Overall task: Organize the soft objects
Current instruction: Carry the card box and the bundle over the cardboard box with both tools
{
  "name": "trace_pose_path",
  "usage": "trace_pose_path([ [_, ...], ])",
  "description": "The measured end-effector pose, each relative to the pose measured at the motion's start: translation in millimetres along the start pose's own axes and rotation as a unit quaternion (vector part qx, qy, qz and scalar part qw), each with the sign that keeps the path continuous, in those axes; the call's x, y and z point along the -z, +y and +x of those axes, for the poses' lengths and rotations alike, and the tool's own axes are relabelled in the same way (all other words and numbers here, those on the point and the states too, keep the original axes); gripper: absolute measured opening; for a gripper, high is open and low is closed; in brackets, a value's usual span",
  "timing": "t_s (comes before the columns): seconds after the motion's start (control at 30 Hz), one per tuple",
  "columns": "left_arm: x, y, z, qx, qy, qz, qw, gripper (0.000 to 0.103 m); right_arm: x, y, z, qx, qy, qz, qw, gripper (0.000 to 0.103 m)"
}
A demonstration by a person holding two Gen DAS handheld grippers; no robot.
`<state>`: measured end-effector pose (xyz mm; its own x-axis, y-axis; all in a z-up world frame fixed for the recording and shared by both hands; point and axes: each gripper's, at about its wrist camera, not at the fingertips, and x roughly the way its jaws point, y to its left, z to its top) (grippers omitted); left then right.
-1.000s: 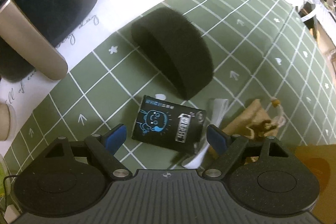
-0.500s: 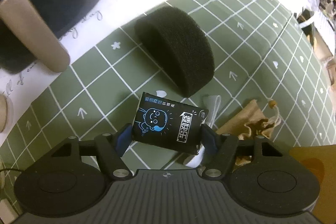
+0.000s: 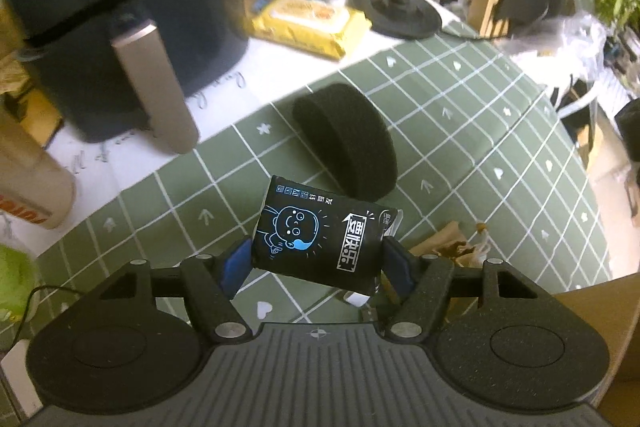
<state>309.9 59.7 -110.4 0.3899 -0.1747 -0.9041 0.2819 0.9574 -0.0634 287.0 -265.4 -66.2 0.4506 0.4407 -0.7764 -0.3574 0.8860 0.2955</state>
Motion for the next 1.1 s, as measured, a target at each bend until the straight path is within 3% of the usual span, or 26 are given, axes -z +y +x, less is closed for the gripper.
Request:
trace_pose_path([
  [0.6, 34.4, -19.8, -110.3, 0.003, -0.1, -0.044, 0.994, 0.067, 2.3, 36.6, -31.5, -0.042, -0.016, -0.033, 0.998, 0.045],
  [1.1, 87.9, -54.7, -152.7, 0.023, -0.104, -0.075, 0.9914, 0.067, 23.8, 56.8, -51.1, -0.072, 0.004, -0.05, 0.996, 0.045],
])
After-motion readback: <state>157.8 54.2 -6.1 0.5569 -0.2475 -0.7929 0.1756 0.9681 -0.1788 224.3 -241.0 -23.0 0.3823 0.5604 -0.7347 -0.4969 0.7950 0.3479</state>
